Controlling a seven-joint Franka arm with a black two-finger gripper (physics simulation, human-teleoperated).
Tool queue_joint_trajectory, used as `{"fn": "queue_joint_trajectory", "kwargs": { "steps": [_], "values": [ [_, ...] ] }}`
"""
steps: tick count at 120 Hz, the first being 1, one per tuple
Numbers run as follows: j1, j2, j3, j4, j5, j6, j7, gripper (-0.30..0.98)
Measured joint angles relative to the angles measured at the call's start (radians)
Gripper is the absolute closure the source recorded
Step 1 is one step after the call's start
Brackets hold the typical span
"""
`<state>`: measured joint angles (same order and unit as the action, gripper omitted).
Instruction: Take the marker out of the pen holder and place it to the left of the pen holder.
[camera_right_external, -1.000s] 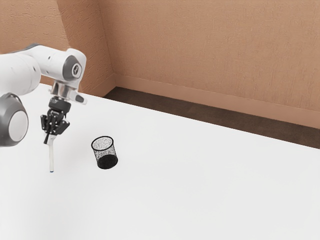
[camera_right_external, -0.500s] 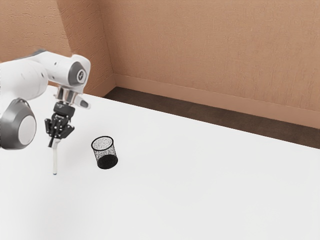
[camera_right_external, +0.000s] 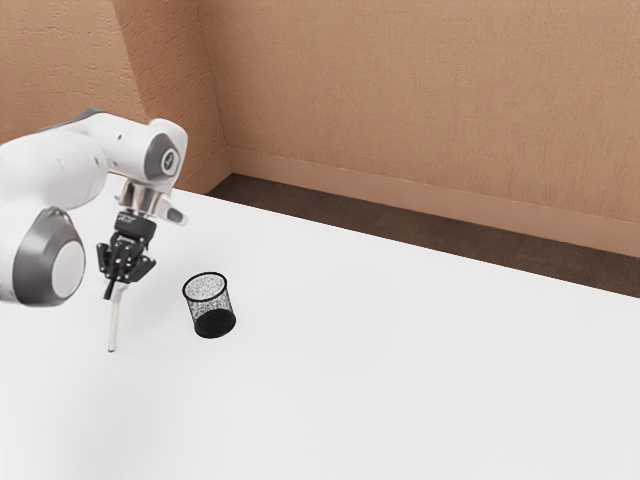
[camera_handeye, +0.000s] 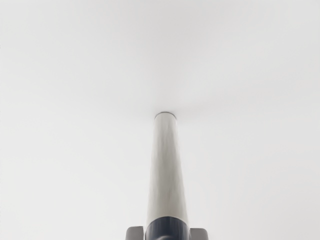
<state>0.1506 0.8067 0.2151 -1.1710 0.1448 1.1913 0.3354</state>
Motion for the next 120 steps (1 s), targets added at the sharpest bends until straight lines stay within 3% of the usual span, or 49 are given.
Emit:
{"fn": "queue_joint_trajectory", "kwargs": {
  "steps": [21, 41, 60, 67, 82, 92, 102, 120],
  "values": [
    [0.0, 0.04, 0.0, 0.046, -0.007, -0.002, 0.005, 0.63],
    [0.0, 0.052, 0.0, 0.056, -0.013, 0.004, 0.014, 0.31],
    [0.0, 0.015, -0.012, 0.052, -0.013, 0.006, 0.02, 0.15],
    [0.0, -0.082, -0.049, 0.007, -0.01, 0.008, 0.021, 0.11],
    [0.0, -0.544, -0.138, -0.321, -0.01, 0.107, 0.019, 0.06],
    [0.004, -0.749, -0.194, -0.404, -0.016, 0.157, 0.01, 0.04],
    [-0.018, -0.845, -0.226, -0.406, -0.052, 0.189, -0.006, 0.03],
    [-0.042, -0.868, -0.245, -0.373, -0.091, 0.221, -0.031, 0.01]
  ]
}}
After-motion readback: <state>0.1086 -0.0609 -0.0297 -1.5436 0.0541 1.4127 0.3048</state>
